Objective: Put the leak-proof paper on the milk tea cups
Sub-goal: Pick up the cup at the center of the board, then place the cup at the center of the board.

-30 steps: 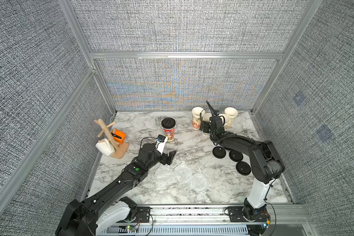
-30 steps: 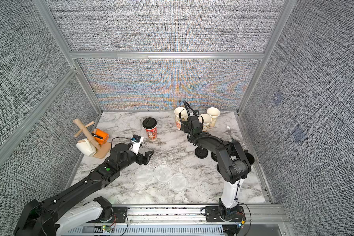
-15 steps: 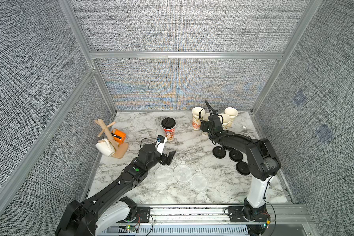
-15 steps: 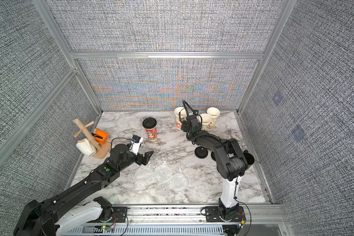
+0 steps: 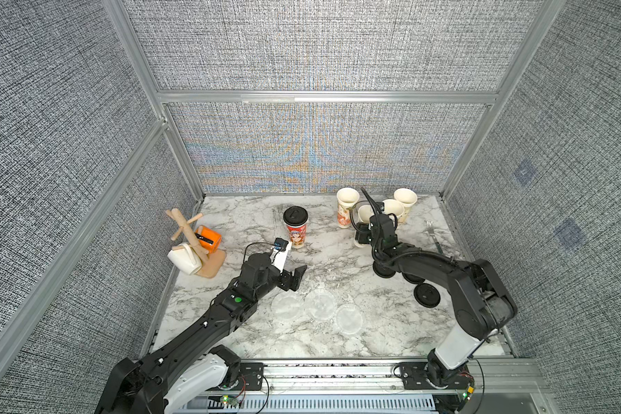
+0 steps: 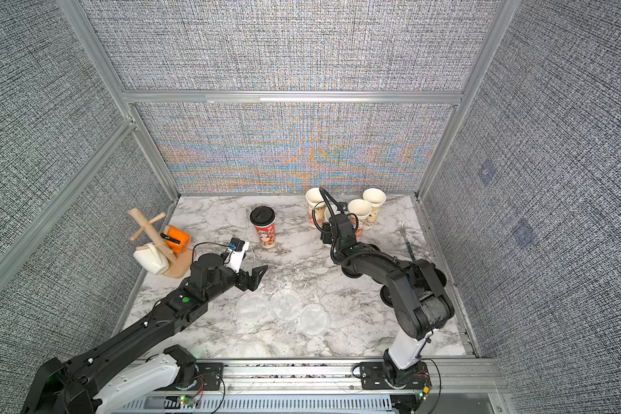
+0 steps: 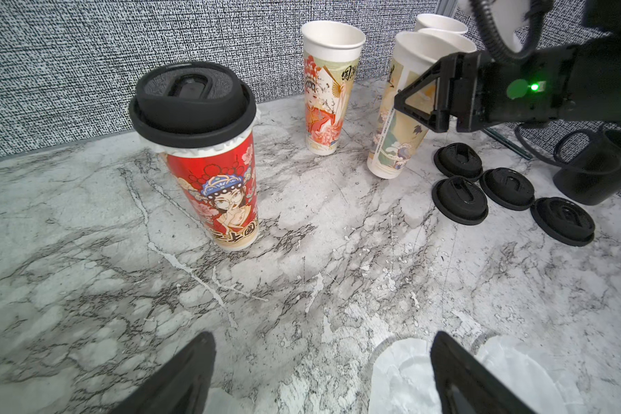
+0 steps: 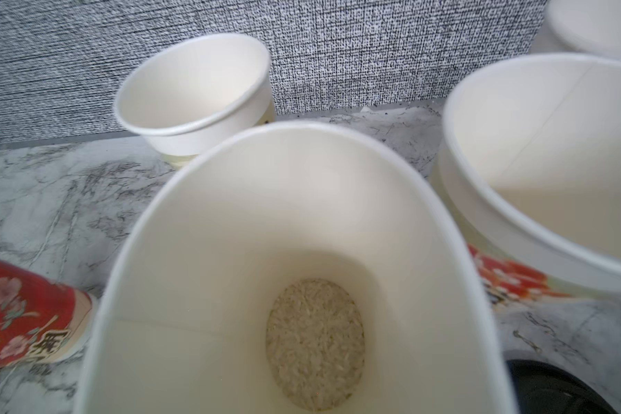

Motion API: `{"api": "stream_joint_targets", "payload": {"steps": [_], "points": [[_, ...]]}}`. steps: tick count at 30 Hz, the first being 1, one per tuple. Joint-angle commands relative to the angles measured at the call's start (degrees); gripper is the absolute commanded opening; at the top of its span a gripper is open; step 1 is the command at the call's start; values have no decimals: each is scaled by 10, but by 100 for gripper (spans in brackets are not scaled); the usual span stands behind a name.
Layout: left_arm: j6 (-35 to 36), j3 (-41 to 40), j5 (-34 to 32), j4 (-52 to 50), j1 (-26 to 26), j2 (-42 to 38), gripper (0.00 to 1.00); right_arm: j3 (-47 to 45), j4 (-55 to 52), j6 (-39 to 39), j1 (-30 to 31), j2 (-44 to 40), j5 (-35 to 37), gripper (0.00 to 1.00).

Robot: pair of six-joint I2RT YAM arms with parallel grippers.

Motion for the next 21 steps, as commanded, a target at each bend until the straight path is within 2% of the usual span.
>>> {"api": "stream_joint_targets", "payload": {"steps": [1, 6, 14, 17, 21], "points": [[-10, 9, -7, -13, 0, -5, 95, -28, 59, -48, 25, -35, -36, 68], [-24, 9, -14, -24, 0, -9, 95, -73, 71, -47, 88, -64, -52, 69], [-58, 24, -70, -77, 0, -17, 95, -84, 87, -1, 171, -18, -29, 72], [-76, 34, -91, -114, 0, -21, 95, -83, 86, 6, 184, -12, -22, 77], [-127, 47, -138, -181, 0, -30, 94, -82, 73, 8, 191, -19, -13, 91]]}}
